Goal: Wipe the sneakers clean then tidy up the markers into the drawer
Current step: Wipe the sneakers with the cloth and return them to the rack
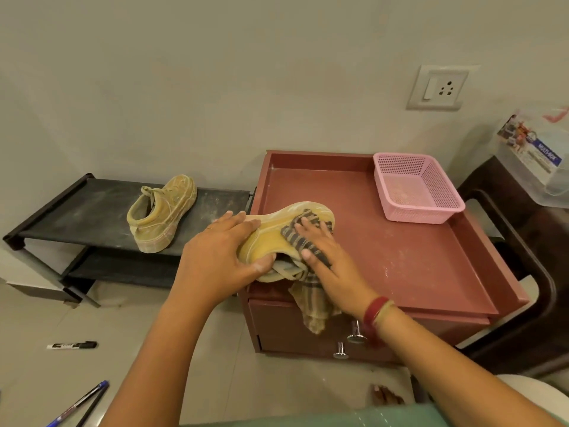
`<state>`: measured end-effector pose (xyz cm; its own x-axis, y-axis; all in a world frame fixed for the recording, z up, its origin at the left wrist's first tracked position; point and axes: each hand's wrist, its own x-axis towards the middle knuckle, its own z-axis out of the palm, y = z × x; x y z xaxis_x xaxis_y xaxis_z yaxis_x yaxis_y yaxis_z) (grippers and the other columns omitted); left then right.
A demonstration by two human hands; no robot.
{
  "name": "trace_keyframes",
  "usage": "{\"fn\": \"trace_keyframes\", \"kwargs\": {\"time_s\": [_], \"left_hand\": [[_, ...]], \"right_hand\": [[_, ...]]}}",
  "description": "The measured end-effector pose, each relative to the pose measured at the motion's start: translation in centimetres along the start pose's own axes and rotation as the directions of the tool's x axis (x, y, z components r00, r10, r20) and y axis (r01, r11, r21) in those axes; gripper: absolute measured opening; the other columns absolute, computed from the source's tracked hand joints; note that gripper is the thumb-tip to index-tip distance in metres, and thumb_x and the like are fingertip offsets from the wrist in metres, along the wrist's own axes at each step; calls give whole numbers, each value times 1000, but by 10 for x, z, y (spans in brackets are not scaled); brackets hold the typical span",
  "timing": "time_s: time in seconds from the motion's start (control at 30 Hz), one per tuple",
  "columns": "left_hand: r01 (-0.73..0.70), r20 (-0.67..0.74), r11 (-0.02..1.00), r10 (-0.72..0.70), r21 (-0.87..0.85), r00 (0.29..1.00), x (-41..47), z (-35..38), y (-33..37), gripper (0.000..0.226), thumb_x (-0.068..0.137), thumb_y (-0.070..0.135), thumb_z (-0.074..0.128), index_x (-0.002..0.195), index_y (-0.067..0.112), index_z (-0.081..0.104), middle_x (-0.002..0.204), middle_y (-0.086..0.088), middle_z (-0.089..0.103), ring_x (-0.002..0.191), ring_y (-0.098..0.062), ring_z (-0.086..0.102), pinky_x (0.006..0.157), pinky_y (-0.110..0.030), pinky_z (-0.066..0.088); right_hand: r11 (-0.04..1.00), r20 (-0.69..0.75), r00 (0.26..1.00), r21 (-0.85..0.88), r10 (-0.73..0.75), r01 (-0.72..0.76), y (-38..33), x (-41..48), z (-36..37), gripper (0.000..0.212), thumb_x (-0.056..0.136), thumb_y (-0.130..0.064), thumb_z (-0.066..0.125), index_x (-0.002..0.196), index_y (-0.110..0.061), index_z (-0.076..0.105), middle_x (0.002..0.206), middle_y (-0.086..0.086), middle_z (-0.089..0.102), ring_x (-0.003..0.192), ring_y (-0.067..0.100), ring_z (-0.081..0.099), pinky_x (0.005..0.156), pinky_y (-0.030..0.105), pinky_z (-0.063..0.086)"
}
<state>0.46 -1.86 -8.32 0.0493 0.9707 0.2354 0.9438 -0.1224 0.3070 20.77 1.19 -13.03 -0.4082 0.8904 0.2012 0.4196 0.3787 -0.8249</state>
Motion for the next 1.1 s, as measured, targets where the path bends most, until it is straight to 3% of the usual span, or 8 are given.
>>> {"fn": "trace_keyframes", "kwargs": {"time_s": [0.17, 0.33, 0.5, 0.63, 0.77, 0.9, 1.03, 1.1], "left_hand": [[-55, 10, 998, 56, -27, 998, -5, -3, -8, 84, 55, 71, 46, 129, 32, 56, 139, 8, 50, 133, -13, 39, 101, -33, 36], [-52, 4, 998, 52, -43, 999, -6, 0, -7, 83, 57, 72, 48, 129, 32, 55, 140, 9, 49, 135, -12, 36, 102, -34, 35], [-33, -2, 997, 33, -71, 999, -9, 0, -5, 84, 55, 71, 49, 128, 31, 56, 145, 1, 44, 135, -19, 37, 100, -35, 34], [-7, 3, 996, 7, -92, 1000, -10, -1, -4, 85, 52, 73, 49, 127, 33, 56, 146, 1, 41, 135, -19, 35, 102, -36, 34], [-7, -3, 994, 6, -106, 1000, -8, -2, -4, 83, 52, 72, 49, 126, 34, 57, 145, 3, 43, 133, -18, 39, 101, -36, 36], [24, -3, 991, -24, -129, 1000, -8, -2, -4, 85, 51, 73, 48, 127, 36, 56, 146, 5, 42, 133, -15, 37, 102, -34, 35], [21, 3, 990, -21, -139, 1000, -6, -2, -5, 86, 50, 74, 48, 127, 36, 56, 146, 6, 41, 134, -14, 37, 102, -33, 34], [26, -4, 988, -27, -155, 1000, -5, -2, -5, 85, 50, 73, 49, 126, 36, 56, 145, 6, 42, 133, -14, 38, 102, -33, 33]], "right_hand": [[951, 204, 956, -186, -209, 248, -2, -14, -3, 45, 99, -38, 37, 143, -39, 26, 152, -21, 19, 144, 3, 5, 119, 32, 13], [978, -353, 930, -137, 103, -160, 10, 16, -18, 41, 99, -30, 38, 141, -25, 39, 153, -9, 22, 145, 17, 12, 117, 46, 19], [959, 34, 982, -213, -184, 187, -4, 4, 17, 43, 98, -44, 33, 140, -36, 37, 149, -12, 33, 143, 9, 14, 118, 37, 12], [990, -224, 970, -86, 94, -116, 18, 24, 1, 52, 89, -59, 30, 136, -39, 40, 150, -12, 29, 143, 11, 9, 116, 53, 15], [997, -44, 997, -64, -56, 53, 17, 12, 12, 43, 91, -57, 31, 134, -50, 33, 151, -21, 21, 144, 5, -1, 115, 42, 6], [986, -245, 955, 37, 169, -165, 31, 23, -5, 48, 89, -56, 33, 135, -41, 37, 152, -8, 26, 144, 13, 13, 117, 51, 15], [997, -46, 998, -72, -37, 34, 28, 11, 9, 42, 93, -54, 31, 134, -49, 34, 152, -19, 22, 144, 5, 5, 116, 36, 9], [999, -156, 987, 21, 43, -40, 32, 15, 6, 40, 95, -48, 37, 135, -47, 33, 153, -16, 20, 144, 8, 5, 117, 43, 8]]}}
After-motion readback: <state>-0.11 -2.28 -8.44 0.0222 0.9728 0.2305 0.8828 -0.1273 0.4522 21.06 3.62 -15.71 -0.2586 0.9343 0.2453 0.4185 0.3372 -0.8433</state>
